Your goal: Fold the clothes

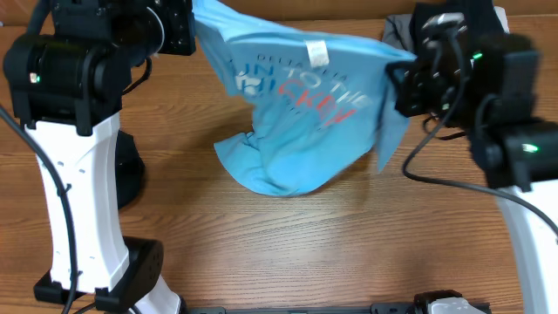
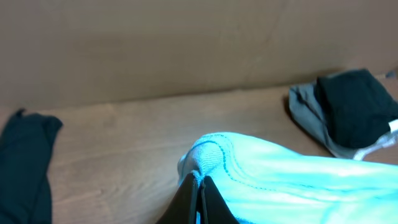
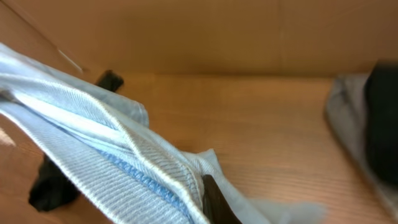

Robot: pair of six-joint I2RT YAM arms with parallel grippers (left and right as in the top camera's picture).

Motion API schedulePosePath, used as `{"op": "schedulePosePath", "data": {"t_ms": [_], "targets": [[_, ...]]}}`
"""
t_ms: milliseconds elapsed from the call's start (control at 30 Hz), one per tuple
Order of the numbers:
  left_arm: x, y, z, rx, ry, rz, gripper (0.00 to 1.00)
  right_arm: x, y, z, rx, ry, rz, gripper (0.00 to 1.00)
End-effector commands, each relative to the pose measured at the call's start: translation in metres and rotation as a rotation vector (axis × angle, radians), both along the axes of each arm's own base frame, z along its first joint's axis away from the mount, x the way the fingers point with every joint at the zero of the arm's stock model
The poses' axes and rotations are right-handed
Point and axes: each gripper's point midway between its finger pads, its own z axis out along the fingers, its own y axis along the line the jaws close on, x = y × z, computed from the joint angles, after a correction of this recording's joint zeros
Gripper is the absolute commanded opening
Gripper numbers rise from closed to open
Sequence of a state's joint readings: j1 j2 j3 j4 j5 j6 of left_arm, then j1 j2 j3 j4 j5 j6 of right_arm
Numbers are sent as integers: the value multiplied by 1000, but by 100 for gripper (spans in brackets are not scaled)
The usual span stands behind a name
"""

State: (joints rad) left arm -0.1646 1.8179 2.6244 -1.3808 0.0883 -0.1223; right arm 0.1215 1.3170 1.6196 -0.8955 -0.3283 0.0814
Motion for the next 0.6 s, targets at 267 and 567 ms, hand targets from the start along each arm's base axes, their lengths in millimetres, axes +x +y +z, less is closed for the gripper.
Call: {"op": "schedulePosePath", "data": {"t_ms": [267,567], "targets": [[-145,70,144,57,-475,233,4,-76,-34,136,-87,-244,-101,4],[-219,114,160,91,-557,423,4,-94,-40,135,-122,-218,-113,4]]}}
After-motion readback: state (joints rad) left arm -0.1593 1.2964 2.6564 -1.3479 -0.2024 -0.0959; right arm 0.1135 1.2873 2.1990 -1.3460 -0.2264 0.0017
